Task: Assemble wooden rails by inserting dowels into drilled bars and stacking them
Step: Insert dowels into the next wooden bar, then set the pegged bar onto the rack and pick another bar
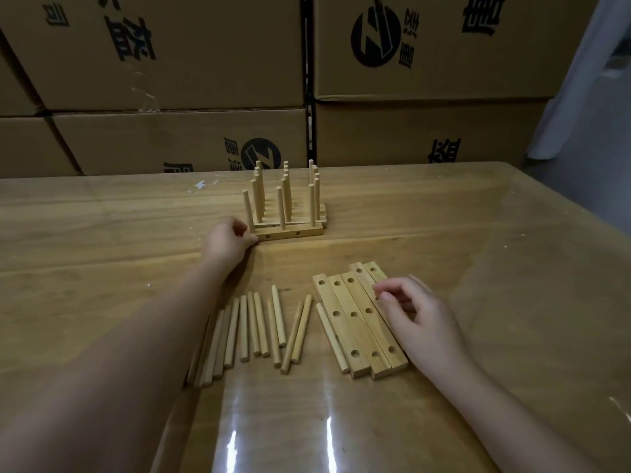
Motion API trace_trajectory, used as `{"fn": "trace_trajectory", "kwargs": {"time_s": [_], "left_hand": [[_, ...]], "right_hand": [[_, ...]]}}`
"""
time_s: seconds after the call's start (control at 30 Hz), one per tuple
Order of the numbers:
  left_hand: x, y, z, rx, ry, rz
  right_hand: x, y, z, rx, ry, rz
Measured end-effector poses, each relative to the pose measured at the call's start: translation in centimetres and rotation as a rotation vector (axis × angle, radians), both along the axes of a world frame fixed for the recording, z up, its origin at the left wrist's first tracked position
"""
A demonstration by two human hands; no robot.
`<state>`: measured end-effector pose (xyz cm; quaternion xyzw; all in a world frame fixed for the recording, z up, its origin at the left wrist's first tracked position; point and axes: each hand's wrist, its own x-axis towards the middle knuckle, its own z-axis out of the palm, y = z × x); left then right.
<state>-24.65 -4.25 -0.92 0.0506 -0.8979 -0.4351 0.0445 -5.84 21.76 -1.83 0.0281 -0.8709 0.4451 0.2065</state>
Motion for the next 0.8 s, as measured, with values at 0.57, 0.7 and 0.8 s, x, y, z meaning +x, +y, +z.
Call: {"fn": "trace_trajectory", "kwargs": {"time_s": [0.57,0.7,0.8], "left_hand": [[0.2,-0.4,0.7,-0.173,-0.006,-0.088],[3.7,0.7,0.7,-0.065,0.117,-0.067],[7.6,2.0,1.3,-0.075,0.196,-0.143]], "right_hand": [[0.8,-0.8,0.1,0.494,0.084,0.006],[1.0,-0.3,0.2,0.514,0.011,-0.181],[0.8,0.3,0.1,0.581,-0.196,-0.312]]}}
